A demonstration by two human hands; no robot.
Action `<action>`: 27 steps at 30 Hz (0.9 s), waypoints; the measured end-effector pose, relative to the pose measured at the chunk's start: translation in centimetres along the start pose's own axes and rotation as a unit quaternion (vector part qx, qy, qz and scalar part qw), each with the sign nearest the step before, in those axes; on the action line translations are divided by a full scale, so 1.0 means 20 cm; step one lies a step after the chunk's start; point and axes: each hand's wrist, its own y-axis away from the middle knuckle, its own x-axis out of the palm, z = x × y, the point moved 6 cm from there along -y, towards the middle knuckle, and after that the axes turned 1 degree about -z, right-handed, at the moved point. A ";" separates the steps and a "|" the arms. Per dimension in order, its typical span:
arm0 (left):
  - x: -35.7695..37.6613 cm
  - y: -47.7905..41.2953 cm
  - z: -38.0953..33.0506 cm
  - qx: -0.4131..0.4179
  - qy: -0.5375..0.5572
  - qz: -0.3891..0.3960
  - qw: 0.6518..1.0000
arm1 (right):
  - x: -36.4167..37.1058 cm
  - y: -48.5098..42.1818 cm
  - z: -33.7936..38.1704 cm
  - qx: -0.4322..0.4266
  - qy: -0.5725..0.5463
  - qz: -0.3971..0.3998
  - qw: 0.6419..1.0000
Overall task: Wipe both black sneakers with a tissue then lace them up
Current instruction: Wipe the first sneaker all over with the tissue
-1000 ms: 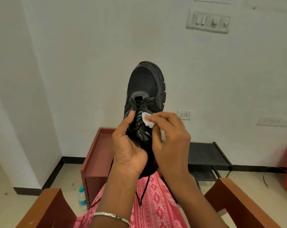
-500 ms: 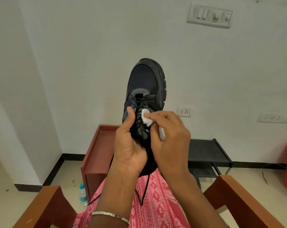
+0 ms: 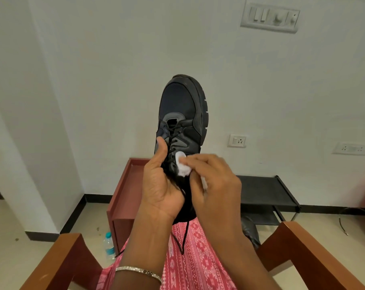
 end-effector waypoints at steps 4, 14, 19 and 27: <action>0.01 0.02 0.00 0.002 -0.001 0.007 1.000 | 0.02 -0.07 -0.03 0.010 0.002 -0.036 0.999; 0.00 0.02 -0.02 0.022 -0.022 0.008 1.000 | 0.01 0.15 0.04 -0.009 -0.011 -0.014 1.000; -0.01 0.04 0.03 0.028 -0.004 -0.005 1.000 | 0.04 -0.08 -0.06 0.011 0.006 -0.048 0.999; -0.04 0.02 0.02 0.030 -0.016 -0.034 0.999 | 0.00 0.24 0.00 -0.023 0.005 0.013 1.000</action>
